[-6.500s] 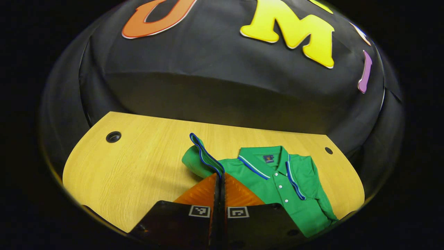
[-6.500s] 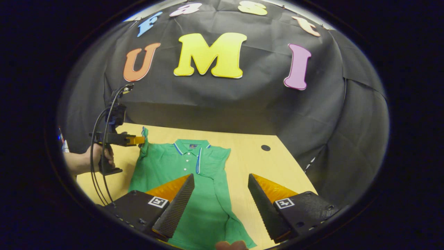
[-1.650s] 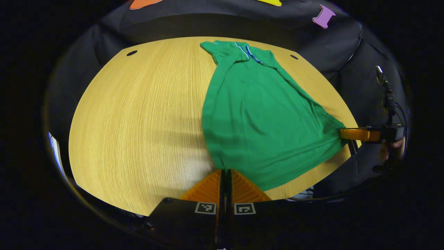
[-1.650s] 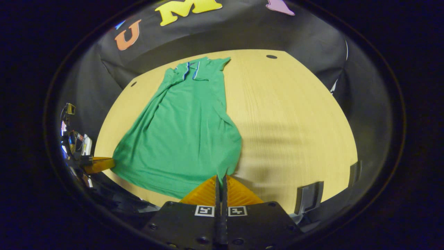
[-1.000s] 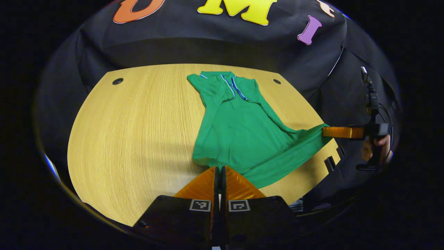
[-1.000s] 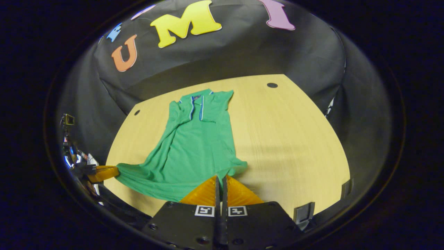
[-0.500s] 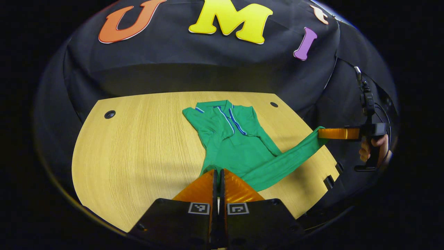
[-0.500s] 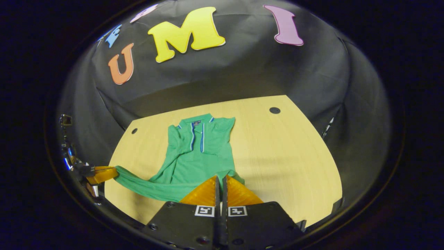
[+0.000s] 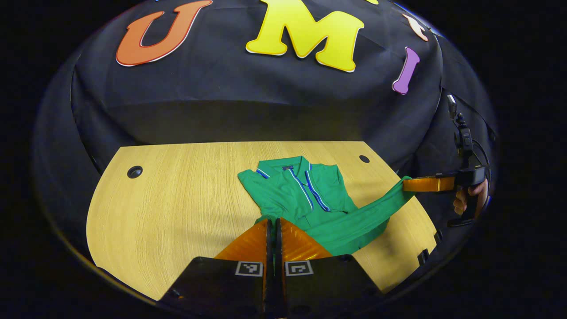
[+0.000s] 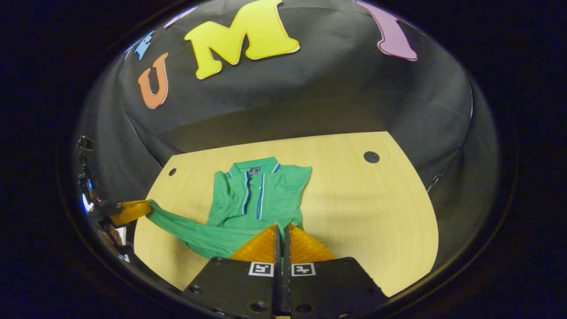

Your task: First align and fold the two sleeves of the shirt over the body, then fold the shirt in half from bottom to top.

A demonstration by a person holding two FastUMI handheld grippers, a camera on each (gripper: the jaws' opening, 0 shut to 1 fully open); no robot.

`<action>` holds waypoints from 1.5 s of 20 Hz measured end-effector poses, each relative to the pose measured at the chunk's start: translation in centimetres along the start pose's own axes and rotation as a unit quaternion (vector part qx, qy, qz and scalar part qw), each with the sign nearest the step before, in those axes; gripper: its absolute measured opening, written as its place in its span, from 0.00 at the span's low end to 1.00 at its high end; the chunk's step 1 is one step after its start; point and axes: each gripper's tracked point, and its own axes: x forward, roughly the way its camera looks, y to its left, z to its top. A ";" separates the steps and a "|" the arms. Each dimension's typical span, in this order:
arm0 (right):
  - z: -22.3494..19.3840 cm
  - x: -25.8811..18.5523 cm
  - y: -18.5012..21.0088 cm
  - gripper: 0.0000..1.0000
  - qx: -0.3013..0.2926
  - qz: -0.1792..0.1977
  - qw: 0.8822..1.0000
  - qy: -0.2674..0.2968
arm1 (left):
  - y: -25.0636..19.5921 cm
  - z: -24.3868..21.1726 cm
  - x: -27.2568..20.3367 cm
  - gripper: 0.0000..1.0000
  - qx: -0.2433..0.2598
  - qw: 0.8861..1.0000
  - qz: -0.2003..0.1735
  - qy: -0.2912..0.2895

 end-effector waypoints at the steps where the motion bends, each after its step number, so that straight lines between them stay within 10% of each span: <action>1: 0.7 0.7 -0.1 0.00 -0.003 0.002 1.000 0.001 | 0.3 0.3 0.7 0.06 -0.003 1.000 0.004 -0.003; 18: 13.2 14.3 -3.5 0.00 -0.027 0.019 0.998 -0.045 | 4.8 7.8 14.1 0.06 -0.032 0.996 0.052 -0.065; 30: 12.0 22.1 -7.0 0.00 0.001 0.016 0.999 -0.028 | 9.3 4.2 22.8 0.06 -0.041 0.995 0.077 -0.050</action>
